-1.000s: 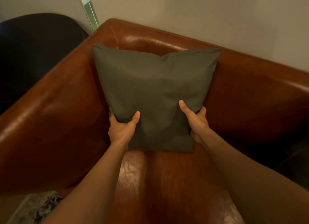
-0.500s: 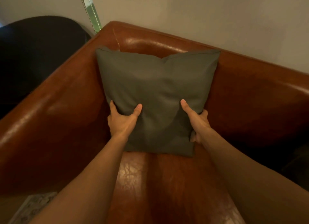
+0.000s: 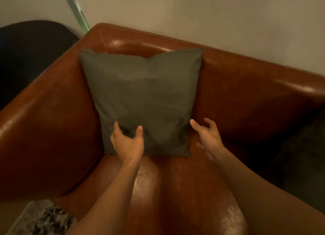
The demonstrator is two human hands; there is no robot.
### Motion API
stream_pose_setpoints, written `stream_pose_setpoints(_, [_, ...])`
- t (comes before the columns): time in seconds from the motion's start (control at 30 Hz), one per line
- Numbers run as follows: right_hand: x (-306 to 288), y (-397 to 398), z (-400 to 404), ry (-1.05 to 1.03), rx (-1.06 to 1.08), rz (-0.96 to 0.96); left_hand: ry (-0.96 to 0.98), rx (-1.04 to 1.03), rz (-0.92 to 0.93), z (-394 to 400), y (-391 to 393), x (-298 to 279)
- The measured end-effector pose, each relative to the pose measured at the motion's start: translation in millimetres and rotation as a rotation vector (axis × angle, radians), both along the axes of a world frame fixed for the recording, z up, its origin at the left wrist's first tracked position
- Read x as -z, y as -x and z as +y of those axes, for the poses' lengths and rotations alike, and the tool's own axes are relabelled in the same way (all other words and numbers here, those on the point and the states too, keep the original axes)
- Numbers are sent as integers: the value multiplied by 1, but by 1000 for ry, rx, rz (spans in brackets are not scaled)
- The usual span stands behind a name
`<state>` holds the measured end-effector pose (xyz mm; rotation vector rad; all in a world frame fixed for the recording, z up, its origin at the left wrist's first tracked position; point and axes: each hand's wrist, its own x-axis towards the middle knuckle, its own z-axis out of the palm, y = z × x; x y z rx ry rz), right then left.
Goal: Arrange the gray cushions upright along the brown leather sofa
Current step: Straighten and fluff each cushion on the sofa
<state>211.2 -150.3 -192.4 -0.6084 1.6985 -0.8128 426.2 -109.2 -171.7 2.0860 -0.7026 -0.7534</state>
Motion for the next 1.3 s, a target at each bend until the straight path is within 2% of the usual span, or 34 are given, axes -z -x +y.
stream_pose_setpoints(0.2, [-21, 83, 47, 63, -37, -33, -26, 284, 101, 24, 104, -11])
stream_pose_setpoints(0.37, [-36, 172, 89, 79, 14, -61, -31, 506, 182, 42, 200, -22])
stream_pose_setpoints(0.6, [-55, 293, 150, 82, 142, -88, -48, 677, 215, 64, 322, -31])
stream_pose_setpoints(0.83, [-53, 386, 195, 72, 278, 21, -115, 767, 282, 78, 408, -25])
stream_pose_setpoints(1.0, [-36, 436, 208, 76, 536, 287, -107, 746, 226, 74, 432, 3])
stream_pose_setpoints(1.07, [-32, 450, 207, 58, 592, 342, -116, 727, 222, 74, 440, -4])
stream_pose_setpoints(1.3, [-14, 479, 199, 141, 547, 125, -117, 672, 190, 61, 452, -1])
